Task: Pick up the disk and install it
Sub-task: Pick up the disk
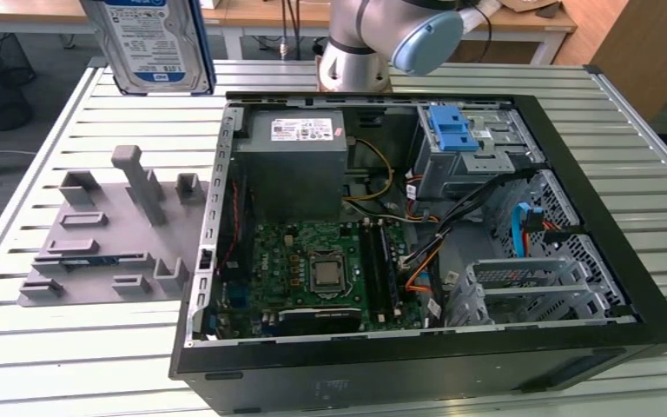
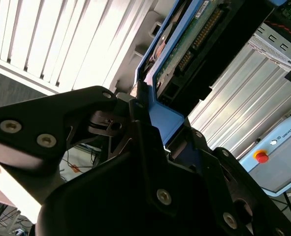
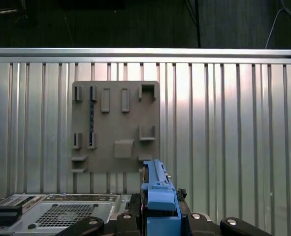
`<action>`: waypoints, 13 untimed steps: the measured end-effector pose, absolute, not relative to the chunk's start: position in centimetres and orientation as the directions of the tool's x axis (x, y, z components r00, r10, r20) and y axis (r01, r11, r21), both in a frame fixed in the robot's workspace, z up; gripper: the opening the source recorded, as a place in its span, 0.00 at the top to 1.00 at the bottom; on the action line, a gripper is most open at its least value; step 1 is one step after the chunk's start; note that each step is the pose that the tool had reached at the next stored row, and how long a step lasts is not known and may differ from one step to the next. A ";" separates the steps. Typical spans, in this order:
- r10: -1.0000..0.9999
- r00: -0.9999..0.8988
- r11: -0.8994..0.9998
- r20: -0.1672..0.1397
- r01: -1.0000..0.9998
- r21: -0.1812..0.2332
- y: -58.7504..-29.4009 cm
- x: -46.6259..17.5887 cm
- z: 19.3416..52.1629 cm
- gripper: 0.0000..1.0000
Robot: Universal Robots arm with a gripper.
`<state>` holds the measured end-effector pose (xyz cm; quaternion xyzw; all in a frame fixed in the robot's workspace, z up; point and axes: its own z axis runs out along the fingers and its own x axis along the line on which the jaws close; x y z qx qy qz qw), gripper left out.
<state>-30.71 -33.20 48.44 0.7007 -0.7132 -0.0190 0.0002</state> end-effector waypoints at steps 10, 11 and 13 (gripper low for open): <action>-0.999 -0.018 0.017 -0.026 -0.999 0.027 -33.2 -28.7 48.4 0.64; -0.999 -0.018 0.017 -0.026 -0.999 0.027 -33.2 -28.3 48.4 0.64; -0.999 -0.018 0.017 -0.026 -0.999 0.028 -33.2 -27.6 48.4 0.64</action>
